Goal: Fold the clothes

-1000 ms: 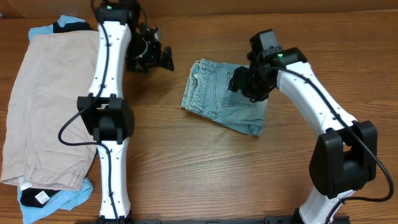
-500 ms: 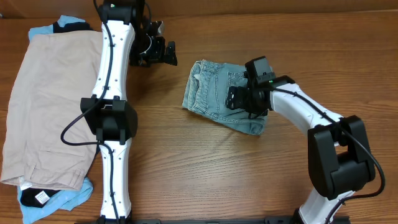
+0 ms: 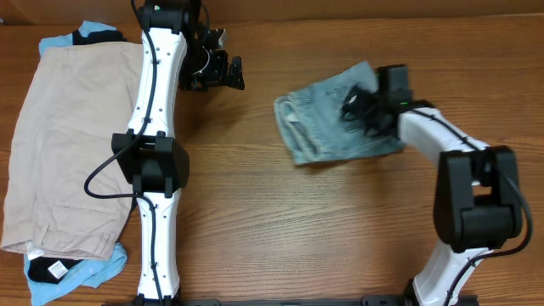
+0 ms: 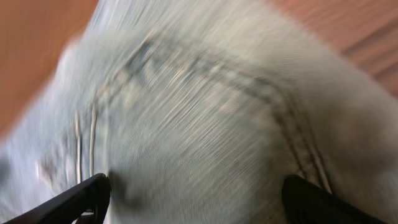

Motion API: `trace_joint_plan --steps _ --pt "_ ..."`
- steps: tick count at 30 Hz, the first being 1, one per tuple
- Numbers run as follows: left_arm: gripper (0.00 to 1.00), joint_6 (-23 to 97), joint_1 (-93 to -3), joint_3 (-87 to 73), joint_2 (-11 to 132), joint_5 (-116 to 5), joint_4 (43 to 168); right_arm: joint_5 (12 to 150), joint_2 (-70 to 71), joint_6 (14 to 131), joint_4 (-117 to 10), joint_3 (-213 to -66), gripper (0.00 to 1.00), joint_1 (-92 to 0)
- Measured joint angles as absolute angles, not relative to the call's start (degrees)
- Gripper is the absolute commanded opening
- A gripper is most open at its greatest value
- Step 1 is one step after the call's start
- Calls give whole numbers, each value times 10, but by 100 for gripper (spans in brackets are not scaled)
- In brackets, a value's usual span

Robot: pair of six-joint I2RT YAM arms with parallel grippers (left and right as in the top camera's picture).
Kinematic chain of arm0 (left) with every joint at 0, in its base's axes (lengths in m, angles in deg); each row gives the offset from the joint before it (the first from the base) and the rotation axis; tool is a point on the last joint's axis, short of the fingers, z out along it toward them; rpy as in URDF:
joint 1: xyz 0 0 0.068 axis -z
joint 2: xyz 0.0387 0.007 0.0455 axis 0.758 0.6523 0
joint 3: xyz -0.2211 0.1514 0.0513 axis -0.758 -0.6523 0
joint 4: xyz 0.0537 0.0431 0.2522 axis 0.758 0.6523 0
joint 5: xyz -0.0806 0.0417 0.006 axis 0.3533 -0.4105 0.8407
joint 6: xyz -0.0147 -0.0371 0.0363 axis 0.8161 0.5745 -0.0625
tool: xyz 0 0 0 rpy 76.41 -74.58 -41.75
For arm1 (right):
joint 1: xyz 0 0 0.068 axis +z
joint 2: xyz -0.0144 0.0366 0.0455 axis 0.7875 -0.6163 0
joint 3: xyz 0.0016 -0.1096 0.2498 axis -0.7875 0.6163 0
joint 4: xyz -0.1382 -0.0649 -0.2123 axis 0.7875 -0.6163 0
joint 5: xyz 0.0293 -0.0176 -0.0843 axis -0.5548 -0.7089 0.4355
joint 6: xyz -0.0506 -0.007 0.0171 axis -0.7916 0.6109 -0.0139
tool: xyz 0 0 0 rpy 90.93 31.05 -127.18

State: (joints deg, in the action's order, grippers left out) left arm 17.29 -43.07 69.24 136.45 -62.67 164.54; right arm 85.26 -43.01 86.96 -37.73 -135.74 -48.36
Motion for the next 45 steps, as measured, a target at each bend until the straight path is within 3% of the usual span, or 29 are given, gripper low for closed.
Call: trace_joint_plan --steps 9,17,24,31,33,37,38,45 --pt "100 173 -414 692 1364 -627 1645 840 -454 893 -320 -1376 96 -698" --pt "100 175 -402 692 1364 -627 1645 837 -457 909 -387 -1408 100 -827" --pt "100 175 -398 692 1364 -627 1645 807 -450 906 -499 -1445 100 -848" --pt "100 175 -395 692 1364 -627 1645 803 -348 892 -642 -1451 99 -804" --pt "100 175 -395 692 1364 -627 1645 803 -323 889 -680 -1456 81 -790" --pt "100 175 -395 692 1364 -627 1645 807 -307 886 -726 -1455 13 -769" --pt "100 175 -395 692 1364 -627 1645 811 -307 885 -726 -1447 4 -766" --pt "100 175 -395 692 1364 -627 1644 825 -308 888 -696 -1341 4 -763"
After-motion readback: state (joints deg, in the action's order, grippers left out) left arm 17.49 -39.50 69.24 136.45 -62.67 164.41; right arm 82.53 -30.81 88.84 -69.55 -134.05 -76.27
